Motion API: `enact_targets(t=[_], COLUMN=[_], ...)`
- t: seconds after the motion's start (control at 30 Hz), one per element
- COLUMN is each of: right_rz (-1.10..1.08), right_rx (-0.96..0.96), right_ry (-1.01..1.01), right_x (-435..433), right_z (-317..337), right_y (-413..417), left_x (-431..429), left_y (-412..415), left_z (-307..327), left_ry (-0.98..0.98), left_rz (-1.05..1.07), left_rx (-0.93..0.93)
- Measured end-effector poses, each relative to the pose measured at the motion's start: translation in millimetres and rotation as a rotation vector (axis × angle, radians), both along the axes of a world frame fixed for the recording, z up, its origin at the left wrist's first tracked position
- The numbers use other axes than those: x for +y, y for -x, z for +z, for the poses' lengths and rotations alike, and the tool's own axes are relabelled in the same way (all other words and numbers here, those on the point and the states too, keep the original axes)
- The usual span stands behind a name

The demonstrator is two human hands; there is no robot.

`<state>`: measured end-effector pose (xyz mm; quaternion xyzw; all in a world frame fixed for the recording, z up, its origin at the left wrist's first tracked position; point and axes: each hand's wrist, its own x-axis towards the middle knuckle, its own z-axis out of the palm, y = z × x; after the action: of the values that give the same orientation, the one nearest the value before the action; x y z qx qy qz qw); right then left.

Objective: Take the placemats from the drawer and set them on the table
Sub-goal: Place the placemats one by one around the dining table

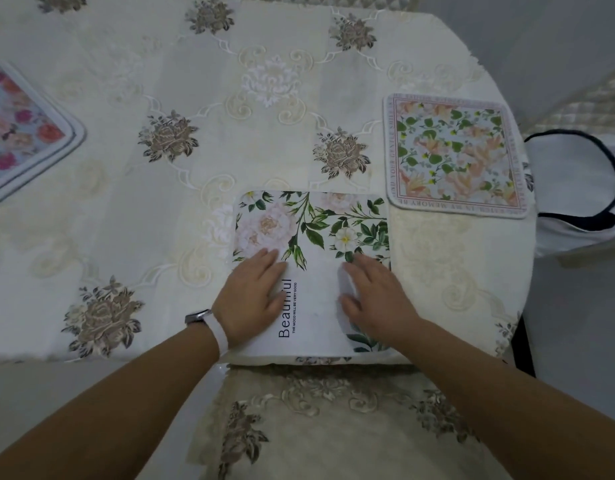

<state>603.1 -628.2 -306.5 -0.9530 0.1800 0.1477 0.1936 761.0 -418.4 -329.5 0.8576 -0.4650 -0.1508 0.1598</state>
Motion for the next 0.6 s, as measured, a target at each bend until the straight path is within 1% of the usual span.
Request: enact_targets(t=[0.07,0.17,0.27,0.47,0.6], right_rz=[0.143,0.223,0.213,0.209,0.15], right_rx=[0.025,0.005,-0.028,-0.066,-0.086], right_ry=[0.043,0.091,0.136,0.157,0.166], right_x=[9,19,20,-1,-17], right_z=[-9,-23,-29,-36,-41], right_y=[-8,-24,-46,-79,-99], left_x=[-11,-29,-43,-68,-86], left_y=[2,-3,-11,-41,-62], left_z=[-6,-14,-14,-17,-21], left_ry=[-0.093,-0.142,-0.151,-0.153,-0.172], left_rz=[-0.097,-0.181,-0.163,-0.089,-0.071], left_rx=[-0.063,-0.139,-0.159,-0.168,-0.184])
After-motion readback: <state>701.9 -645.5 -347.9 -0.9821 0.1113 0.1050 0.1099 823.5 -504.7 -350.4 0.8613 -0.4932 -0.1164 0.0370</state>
